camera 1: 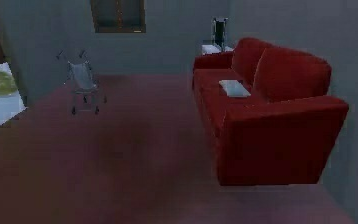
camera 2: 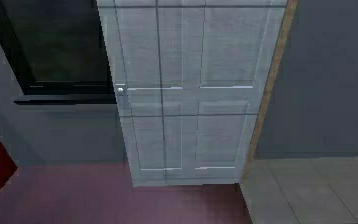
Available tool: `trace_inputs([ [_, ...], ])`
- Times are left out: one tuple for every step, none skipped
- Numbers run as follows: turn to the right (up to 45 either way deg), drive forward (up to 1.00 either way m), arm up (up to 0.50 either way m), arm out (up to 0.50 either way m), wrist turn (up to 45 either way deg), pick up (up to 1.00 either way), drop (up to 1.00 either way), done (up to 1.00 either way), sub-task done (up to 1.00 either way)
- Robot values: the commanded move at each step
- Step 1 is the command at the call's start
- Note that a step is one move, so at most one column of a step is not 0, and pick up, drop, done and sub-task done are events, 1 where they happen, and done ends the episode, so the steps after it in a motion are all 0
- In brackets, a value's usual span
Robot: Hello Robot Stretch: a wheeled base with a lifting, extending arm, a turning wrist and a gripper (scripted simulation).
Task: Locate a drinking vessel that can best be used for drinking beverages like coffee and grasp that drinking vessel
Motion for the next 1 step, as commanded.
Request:
trace_inputs([
  [0.0, 0.5, 0.0, 0.0, 0.0, 0.0, 0.0, 0.0, 0.0],
])
